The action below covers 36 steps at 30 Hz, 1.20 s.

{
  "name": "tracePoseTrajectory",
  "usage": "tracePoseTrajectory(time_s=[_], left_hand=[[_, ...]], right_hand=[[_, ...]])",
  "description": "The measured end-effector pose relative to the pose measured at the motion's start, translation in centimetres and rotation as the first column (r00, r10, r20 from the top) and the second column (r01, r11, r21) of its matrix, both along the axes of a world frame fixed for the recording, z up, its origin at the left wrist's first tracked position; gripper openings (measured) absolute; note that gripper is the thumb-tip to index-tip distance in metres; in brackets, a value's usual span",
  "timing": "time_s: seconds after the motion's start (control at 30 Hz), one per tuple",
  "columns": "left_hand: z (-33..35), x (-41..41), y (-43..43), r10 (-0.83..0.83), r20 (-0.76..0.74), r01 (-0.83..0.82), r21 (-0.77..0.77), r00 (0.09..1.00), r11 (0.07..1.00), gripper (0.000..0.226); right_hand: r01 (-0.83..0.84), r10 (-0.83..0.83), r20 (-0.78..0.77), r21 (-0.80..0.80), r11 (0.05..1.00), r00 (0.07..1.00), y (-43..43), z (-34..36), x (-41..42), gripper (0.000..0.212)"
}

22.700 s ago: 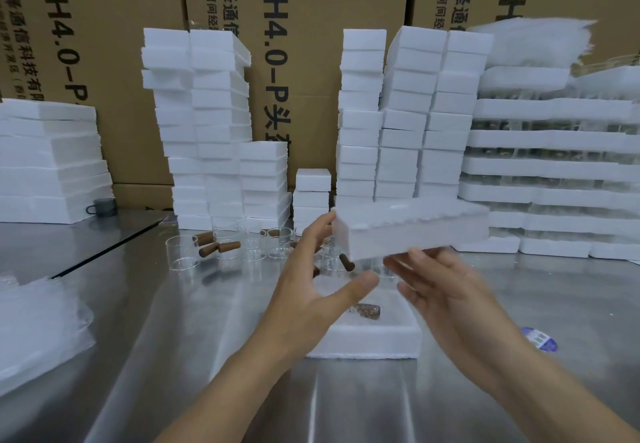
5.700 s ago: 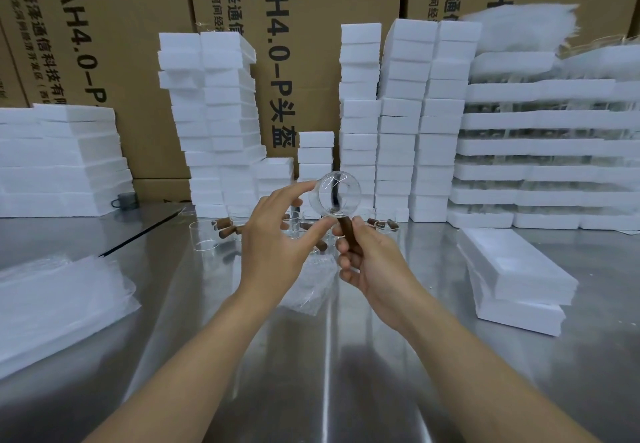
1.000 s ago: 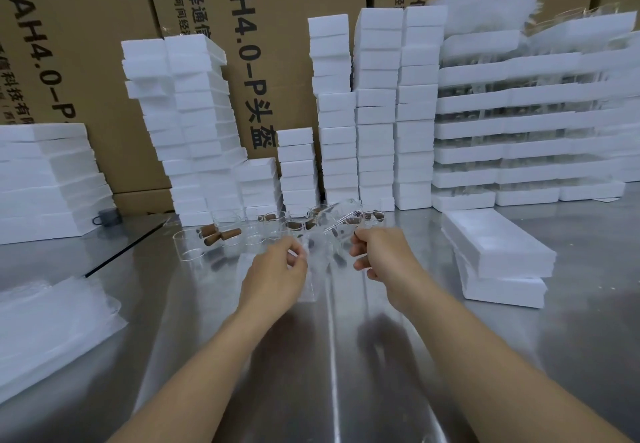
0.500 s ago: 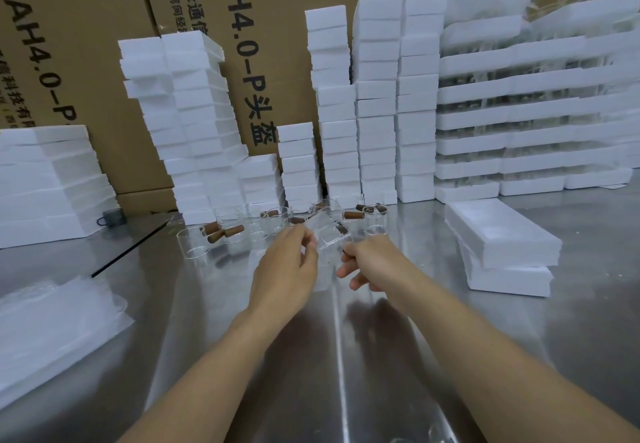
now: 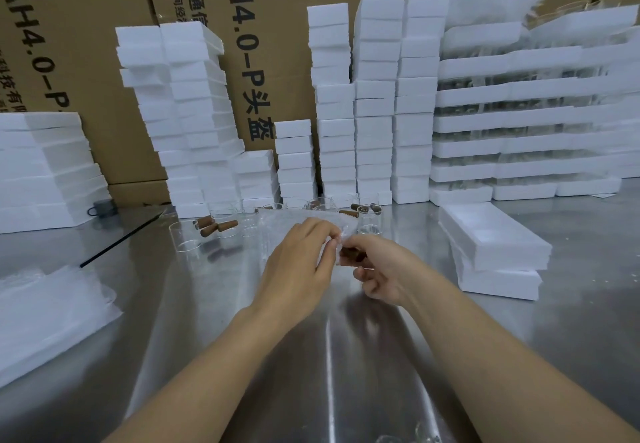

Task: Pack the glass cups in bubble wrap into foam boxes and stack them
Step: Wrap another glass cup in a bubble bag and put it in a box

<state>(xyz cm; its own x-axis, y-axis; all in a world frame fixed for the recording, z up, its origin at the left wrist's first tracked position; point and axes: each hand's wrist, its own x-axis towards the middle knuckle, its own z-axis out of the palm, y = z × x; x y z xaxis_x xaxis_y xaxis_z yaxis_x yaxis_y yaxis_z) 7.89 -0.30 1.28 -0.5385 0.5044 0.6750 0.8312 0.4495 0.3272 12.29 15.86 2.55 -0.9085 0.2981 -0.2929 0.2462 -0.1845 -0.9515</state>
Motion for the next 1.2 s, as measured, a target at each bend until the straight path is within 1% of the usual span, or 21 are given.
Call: tracePoseTrajectory(time_s=[0.1,0.23,0.33,0.47,0.67,0.8,0.83,0.93,1.0,1.1,1.17,1.2], left_hand=[[0.1,0.2,-0.1,0.002,-0.004,-0.002,0.005,1.0,1.0,0.012],[0.2,0.6,-0.2,-0.012,0.003,0.012,-0.007,1.0,1.0,0.012],[0.0,0.8,0.0,-0.02,-0.016,0.02,-0.02,1.0,1.0,0.012],[0.1,0.9,0.3,-0.046,-0.048,0.045,-0.017,0.998,0.999,0.012],[0.3,1.5,0.4,-0.08,-0.076,0.079,-0.009,0.994,0.997,0.016],[0.3,1.6,0.7,-0.108,-0.069,0.111,0.039,0.992,0.993,0.014],[0.2,1.5,0.8,-0.107,-0.051,0.11,0.064,0.993,0.992,0.018],[-0.1,1.1,0.8,-0.052,0.009,0.051,0.118,0.999,0.992,0.04],[-0.3,0.7,0.7,-0.021,0.014,0.019,0.126,1.0,0.992,0.044],[-0.4,0.3,0.5,-0.007,0.03,0.003,0.116,1.0,0.993,0.032],[-0.4,0.3,0.4,-0.007,0.029,0.005,0.077,1.0,0.997,0.019],[-0.5,0.3,0.4,-0.013,0.017,0.012,0.054,1.0,0.998,0.014]], right_hand=[[-0.023,0.023,0.004,-0.037,0.999,1.0,0.6,-0.3,-0.1,0.011],[-0.076,0.072,-0.04,-0.101,0.992,0.997,1.0,-0.6,-0.2,0.01],[-0.052,0.046,-0.065,-0.089,0.995,0.997,1.1,-0.8,-0.3,0.011],[-0.021,0.007,-0.107,-0.123,0.992,0.994,1.0,-0.7,-0.5,0.012],[0.021,-0.058,-0.151,-0.239,0.971,0.987,1.1,-0.3,-0.6,0.031],[0.002,-0.05,-0.166,-0.275,0.961,0.985,1.1,-0.3,-0.6,0.033],[-0.007,-0.044,-0.173,-0.281,0.96,0.984,1.1,-0.3,-0.7,0.032],[-0.028,-0.035,-0.203,-0.296,0.955,0.979,1.0,0.0,-0.6,0.018],[-0.021,-0.047,-0.209,-0.314,0.949,0.977,1.1,0.1,-0.6,0.019],[0.002,-0.072,-0.193,-0.34,0.941,0.979,1.1,0.1,-0.5,0.029],[0.015,-0.098,-0.198,-0.38,0.925,0.975,1.1,0.0,-0.7,0.037],[0.011,-0.099,-0.211,-0.384,0.923,0.972,1.0,0.1,-0.6,0.038]])
